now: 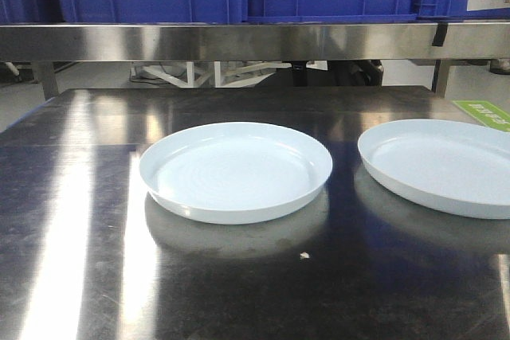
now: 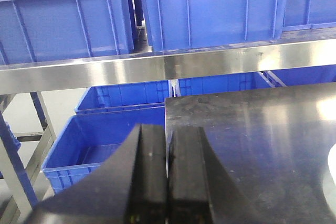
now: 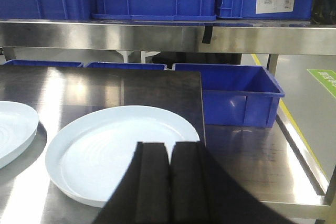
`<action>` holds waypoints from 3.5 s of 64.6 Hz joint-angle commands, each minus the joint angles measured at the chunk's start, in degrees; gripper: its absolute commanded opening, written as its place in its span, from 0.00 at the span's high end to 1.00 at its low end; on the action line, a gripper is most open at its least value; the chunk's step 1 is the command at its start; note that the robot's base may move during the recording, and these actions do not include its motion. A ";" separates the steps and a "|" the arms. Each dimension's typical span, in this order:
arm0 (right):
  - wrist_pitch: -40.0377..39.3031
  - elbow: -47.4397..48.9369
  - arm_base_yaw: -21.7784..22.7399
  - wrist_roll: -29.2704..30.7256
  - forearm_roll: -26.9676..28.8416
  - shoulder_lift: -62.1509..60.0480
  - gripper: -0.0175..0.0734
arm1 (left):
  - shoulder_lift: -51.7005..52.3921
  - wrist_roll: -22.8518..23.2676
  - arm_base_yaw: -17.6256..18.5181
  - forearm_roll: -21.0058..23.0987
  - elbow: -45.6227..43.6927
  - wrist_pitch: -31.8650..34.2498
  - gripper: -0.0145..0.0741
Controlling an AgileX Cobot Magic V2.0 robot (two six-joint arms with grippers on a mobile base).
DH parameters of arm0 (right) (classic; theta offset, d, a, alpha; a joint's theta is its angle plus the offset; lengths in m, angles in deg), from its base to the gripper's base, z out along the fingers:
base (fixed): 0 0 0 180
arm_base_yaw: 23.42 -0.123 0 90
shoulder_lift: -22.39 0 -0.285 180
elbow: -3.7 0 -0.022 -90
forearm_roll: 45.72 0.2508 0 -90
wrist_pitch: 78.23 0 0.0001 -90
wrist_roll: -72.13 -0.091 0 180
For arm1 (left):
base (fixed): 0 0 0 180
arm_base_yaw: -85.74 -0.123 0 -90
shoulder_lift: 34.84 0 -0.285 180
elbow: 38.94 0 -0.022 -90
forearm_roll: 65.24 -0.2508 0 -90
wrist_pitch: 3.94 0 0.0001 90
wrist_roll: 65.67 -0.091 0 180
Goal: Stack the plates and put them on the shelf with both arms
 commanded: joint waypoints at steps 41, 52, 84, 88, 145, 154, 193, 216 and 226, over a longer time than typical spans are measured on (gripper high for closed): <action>-4.65 0.00 -0.01 0.43 -0.57 -1.05 0.76 | -0.32 0.31 -0.15 -0.05 -1.59 4.60 0.75; -4.65 0.00 -0.01 0.43 -0.57 -1.05 0.76 | -0.32 0.31 -0.15 -0.05 -1.59 4.60 0.75; -3.23 0.00 -0.01 0.43 -0.57 -1.05 0.76 | -0.32 0.31 -0.15 -0.05 -1.59 4.60 0.75; -3.22 0.00 -0.01 0.38 -0.57 -1.05 0.76 | -0.32 0.31 -0.15 -0.05 -1.59 4.60 0.75; 10.52 22.17 -0.01 0.38 -0.62 21.54 0.76 | -0.32 0.31 -0.15 -0.05 -1.59 4.60 0.75; 10.76 25.82 -0.01 0.38 -0.62 30.34 0.75 | -0.32 0.31 -0.15 -0.05 -1.59 4.60 0.75; 37.02 51.78 0.81 0.38 -0.57 66.37 0.74 | -0.32 0.31 -0.15 -0.05 -1.59 4.60 0.75; 43.42 62.45 7.04 0.38 -0.57 78.33 0.74 | -0.32 0.31 -0.15 -0.05 -1.59 4.60 0.75; 45.25 64.77 7.87 0.38 -0.57 82.20 0.74 | -0.32 0.31 -0.15 -0.05 -1.59 4.60 0.75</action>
